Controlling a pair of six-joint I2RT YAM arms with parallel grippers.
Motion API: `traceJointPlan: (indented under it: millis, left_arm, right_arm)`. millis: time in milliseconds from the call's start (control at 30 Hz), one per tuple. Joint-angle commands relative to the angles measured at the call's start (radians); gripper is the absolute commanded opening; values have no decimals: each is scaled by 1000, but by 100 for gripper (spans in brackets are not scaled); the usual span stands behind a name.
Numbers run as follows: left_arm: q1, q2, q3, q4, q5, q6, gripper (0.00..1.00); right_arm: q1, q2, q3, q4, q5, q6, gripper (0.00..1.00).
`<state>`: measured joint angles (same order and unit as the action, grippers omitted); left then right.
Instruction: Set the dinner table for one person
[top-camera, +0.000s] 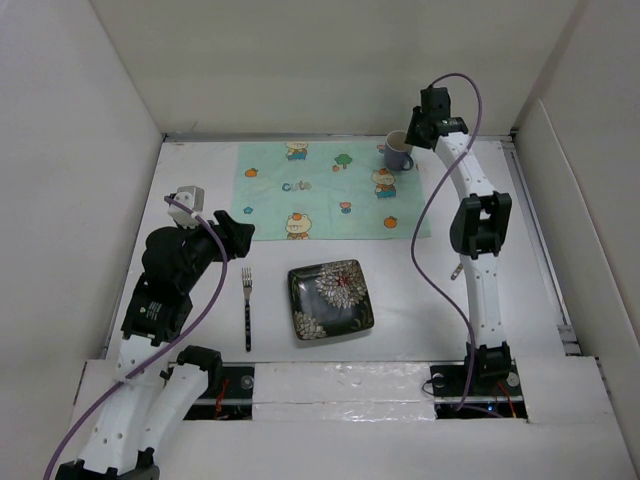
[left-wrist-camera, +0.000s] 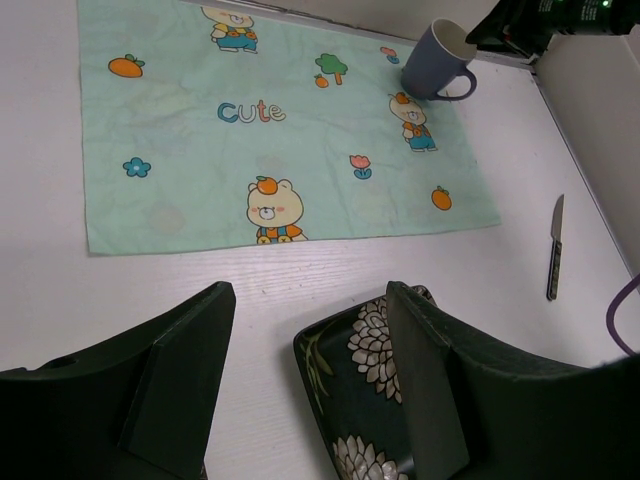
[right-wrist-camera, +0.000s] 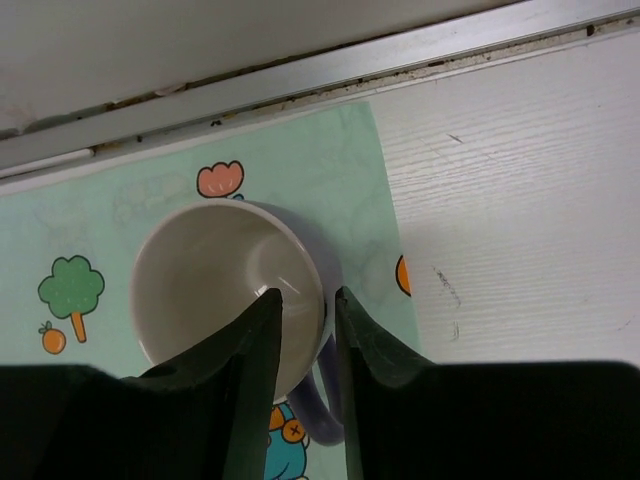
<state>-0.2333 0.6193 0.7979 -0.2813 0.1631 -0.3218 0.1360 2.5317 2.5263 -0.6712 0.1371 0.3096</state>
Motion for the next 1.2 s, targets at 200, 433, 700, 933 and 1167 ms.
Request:
traceJointPlan:
  millis: [200, 433, 700, 933, 1167]
  left_arm:
    - [8, -7, -5, 39, 0, 10, 59]
    - [8, -12, -6, 41, -3, 7, 32]
    - [8, -10, -5, 39, -34, 0, 0]
    - [8, -13, -8, 41, -34, -2, 24]
    - [17, 2, -8, 41, -17, -3, 31]
  right_arm:
    - [-16, -341, -107, 128, -48, -50, 55]
    - [51, -956, -1086, 761, -465, 102, 0]
    - [255, -1290, -1786, 822, -565, 82, 0]
    - [307, -1312, -1995, 792, -541, 150, 50]
    - [361, -1179, -2080, 935, -633, 233, 53]
